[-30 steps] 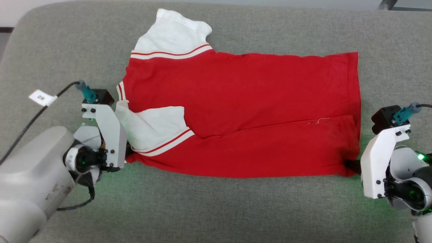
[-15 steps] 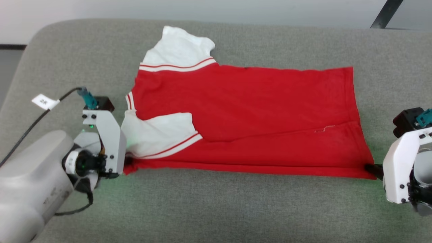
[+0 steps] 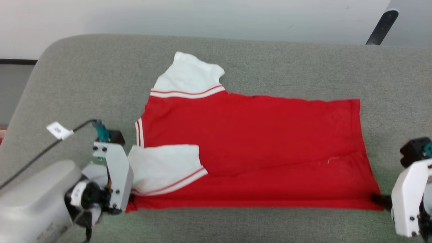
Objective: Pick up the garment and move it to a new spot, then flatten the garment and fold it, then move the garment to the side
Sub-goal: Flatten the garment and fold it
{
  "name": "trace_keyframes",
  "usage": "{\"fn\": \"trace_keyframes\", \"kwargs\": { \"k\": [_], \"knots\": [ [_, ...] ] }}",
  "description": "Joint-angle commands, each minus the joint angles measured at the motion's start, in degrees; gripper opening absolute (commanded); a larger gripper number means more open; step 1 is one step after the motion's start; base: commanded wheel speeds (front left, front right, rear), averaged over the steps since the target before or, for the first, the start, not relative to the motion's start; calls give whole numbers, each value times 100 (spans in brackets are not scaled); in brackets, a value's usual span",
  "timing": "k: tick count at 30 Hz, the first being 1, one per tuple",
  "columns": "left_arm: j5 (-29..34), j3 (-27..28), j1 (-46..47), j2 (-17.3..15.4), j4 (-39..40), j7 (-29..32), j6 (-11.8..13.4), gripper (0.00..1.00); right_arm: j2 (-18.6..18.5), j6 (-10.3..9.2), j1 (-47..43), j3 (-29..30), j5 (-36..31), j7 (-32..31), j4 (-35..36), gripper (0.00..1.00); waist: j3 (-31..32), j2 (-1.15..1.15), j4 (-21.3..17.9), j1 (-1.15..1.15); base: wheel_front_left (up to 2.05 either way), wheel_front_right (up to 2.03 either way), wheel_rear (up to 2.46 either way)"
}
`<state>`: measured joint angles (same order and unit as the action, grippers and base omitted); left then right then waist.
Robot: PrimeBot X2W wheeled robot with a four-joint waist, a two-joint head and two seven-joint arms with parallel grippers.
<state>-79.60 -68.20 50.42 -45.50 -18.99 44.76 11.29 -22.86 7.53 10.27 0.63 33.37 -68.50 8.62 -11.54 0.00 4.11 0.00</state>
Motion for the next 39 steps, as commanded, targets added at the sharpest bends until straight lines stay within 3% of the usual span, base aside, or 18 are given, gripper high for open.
{"fn": "trace_keyframes", "kwargs": {
  "k": [1,10,13,14,15,16,17,18,29,35,39],
  "knots": [
    [-12,-33,-137,-86,133,13,93,0,53,-9,-189,74,10,-22,62,0,14,0,0,0,0,0,0],
    [-110,-39,-500,-116,441,-166,299,0,381,-9,-560,13,-95,183,64,0,27,0,-91,0,0,0,0],
    [-106,-12,-523,-106,383,-247,327,30,428,-9,-523,-69,-89,269,-29,1,53,0,-120,0,0,0,0],
    [-58,-5,-512,-115,372,-294,334,48,419,-9,-505,-89,-104,302,-63,12,68,0,-126,0,0,0,0],
    [-60,5,-507,-113,363,-302,344,89,409,-9,-489,-111,-120,347,-87,34,94,0,-126,0,0,0,0],
    [-74,4,-512,-116,363,-294,345,92,410,-9,-485,-133,-126,390,-116,52,130,0,-126,0,0,0,0],
    [-55,3,-503,-135,384,-305,333,96,404,-9,-493,-158,-123,414,-134,84,168,0,-127,0,0,0,0],
    [-15,7,-481,-157,406,-334,322,100,388,-9,-509,-174,-121,462,-142,100,208,0,-124,0,0,0,0],
    [28,178,-438,-519,902,-523,481,100,245,-9,-761,-47,-229,1296,211,100,724,0,-136,0,0,0,0],
    [305,491,-262,-731,1150,-1225,445,100,102,-9,-663,-291,-552,2872,718,100,813,0,-309,0,0,0,0],
    [534,690,-72,-754,1106,-1734,292,100,82,-9,-552,-392,-1028,4172,951,100,759,0,-473,0,0,0,0]
  ]
}}
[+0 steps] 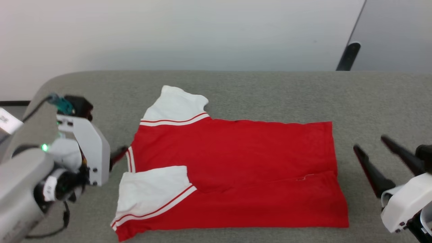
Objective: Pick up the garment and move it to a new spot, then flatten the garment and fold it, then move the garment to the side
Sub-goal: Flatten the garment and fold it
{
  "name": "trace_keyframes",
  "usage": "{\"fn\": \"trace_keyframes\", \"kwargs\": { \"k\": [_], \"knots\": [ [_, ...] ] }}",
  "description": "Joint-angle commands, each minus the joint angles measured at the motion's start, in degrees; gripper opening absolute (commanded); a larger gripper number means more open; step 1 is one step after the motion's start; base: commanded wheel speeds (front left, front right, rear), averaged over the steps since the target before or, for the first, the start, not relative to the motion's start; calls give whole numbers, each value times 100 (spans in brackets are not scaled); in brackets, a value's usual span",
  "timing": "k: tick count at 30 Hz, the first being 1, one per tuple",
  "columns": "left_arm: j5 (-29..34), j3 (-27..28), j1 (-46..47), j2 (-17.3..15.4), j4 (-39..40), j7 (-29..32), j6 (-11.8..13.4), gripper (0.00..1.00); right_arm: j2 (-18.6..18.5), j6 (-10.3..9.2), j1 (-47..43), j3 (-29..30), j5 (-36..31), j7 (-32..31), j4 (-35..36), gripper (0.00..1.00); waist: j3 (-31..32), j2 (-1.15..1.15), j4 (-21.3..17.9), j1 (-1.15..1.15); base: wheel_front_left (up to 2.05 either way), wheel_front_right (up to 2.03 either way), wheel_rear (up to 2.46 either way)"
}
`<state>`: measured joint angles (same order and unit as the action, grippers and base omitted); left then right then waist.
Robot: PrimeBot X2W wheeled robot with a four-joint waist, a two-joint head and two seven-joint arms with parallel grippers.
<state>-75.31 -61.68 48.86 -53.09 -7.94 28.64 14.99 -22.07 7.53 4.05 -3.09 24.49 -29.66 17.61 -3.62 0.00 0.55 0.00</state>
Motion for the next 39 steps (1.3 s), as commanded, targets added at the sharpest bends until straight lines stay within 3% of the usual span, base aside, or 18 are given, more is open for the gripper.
{"fn": "trace_keyframes", "kwargs": {
  "k": [1,7,15,29,39],
  "knots": [
    [108,121,139,14,-58,-251,-82,100,37,-9,89,-22,-287,616,97,100,-58,0,-163,0,0,0,0],
    [411,335,466,40,-242,-769,-290,100,339,-9,197,-121,-889,1966,176,100,-346,0,-460,0,0,0,0],
    [692,448,1067,122,-559,-823,-542,100,520,-9,450,-241,-1111,2538,126,100,-929,0,-772,0,0,0,0],
    [938,214,2452,37,-1696,780,-1285,100,735,-9,993,-417,-1087,2862,48,100,-2325,0,-1476,0,0,0,0],
    [1002,134,3061,88,-2312,1541,-1409,100,834,-9,1153,-561,-1068,3013,-28,100,-2814,0,-1663,0,0,0,0]
  ]
}}
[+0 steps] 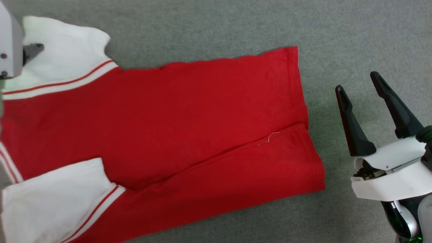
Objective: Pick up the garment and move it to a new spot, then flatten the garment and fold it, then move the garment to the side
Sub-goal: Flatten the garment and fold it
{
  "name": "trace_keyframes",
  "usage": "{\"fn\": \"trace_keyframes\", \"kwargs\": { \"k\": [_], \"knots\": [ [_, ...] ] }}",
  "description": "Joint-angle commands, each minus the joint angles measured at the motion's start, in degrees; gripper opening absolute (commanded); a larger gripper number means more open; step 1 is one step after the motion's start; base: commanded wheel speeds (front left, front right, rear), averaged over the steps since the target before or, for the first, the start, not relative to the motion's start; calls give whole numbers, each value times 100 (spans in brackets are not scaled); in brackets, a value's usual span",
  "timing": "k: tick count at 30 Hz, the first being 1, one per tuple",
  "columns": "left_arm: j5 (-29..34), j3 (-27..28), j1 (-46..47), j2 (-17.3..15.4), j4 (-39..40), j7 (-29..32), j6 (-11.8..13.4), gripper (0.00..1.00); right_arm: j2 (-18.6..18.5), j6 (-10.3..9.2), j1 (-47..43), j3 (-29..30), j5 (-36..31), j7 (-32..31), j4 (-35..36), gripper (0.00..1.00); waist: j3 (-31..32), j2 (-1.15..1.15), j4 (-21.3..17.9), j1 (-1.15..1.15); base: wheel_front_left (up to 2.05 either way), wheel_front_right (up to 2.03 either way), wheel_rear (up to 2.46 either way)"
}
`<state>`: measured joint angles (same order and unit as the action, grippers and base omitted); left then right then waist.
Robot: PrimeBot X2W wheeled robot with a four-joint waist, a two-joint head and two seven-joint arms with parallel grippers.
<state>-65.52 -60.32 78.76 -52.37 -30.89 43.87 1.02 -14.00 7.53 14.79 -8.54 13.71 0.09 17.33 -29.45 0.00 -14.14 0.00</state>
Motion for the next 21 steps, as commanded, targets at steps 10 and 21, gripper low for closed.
{"fn": "trace_keyframes", "kwargs": {
  "k": [10,21],
  "knots": [
    [89,-150,211,264,-644,366,28,100,44,-9,220,-63,112,47,-93,100,-345,0,-282,0,0,0,0],
    [-135,-83,195,552,-847,458,-2,0,22,-9,308,25,218,-74,-125,100,-275,0,-201,0,0,0,0]
  ]
}}
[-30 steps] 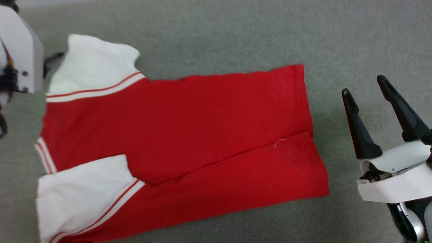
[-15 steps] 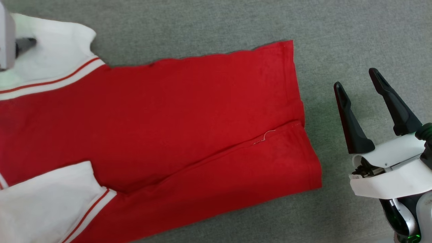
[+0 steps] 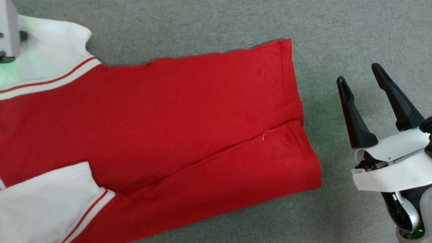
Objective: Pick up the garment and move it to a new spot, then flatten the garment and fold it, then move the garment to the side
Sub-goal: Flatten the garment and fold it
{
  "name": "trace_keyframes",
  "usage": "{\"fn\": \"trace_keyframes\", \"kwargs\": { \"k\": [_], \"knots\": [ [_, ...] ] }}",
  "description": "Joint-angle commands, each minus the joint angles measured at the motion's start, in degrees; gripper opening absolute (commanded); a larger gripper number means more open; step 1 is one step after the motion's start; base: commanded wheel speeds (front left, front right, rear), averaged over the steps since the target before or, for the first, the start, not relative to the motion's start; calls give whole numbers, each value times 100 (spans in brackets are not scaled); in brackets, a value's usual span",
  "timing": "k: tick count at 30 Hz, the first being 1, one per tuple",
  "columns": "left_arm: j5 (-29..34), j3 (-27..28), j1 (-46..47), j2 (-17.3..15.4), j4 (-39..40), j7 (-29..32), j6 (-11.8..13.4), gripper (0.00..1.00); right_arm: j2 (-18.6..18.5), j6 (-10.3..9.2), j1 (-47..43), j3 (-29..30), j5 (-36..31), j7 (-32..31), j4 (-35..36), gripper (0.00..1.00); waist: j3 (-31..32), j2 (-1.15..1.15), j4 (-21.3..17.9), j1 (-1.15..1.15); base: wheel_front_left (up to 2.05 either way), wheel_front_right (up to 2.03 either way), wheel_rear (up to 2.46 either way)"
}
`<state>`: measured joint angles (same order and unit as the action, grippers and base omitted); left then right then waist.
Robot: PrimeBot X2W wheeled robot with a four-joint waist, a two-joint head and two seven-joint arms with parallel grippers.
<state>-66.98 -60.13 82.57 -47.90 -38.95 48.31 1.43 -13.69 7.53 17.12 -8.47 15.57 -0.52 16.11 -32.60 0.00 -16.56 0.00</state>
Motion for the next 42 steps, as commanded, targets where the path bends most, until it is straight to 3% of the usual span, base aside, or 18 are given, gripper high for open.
{"fn": "trace_keyframes", "kwargs": {
  "k": [1,11,18,27,33,34,35,42],
  "knots": [
    [23,-92,-171,129,-39,-24,-56,0,-23,-9,103,13,55,-52,-2,100,65,0,66,0,0,0,0],
    [93,-100,-141,656,-257,-505,-288,0,-427,-9,698,-36,272,-940,-306,100,471,0,569,0,0,0,0],
    [158,-124,131,1143,-502,-700,-455,0,-805,-8,1465,-201,585,-1797,-1181,100,462,0,970,0,0,0,0],
    [221,-157,390,1529,-881,-933,-681,0,-665,-9,2402,-520,1102,-3189,-2740,100,289,0,1176,0,0,0,0],
    [214,-180,448,1668,-1090,-1018,-768,0,-545,-8,2613,-810,1388,-4028,-3363,100,253,0,1221,0,0,0,0],
    [211,-188,450,1696,-1125,-1039,-787,0,-537,-8,2629,-855,1432,-4146,-3434,38,249,0,1231,0,0,0,0],
    [211,-196,464,1717,-1162,-1049,-808,0,-534,-8,2663,-870,1443,-4222,-3490,0,246,0,1238,0,0,0,0],
    [165,-239,493,1810,-1374,-1136,-853,0,-587,-8,2761,-896,1501,-4595,-3699,0,286,0,1242,0,0,0,0]
  ]
}}
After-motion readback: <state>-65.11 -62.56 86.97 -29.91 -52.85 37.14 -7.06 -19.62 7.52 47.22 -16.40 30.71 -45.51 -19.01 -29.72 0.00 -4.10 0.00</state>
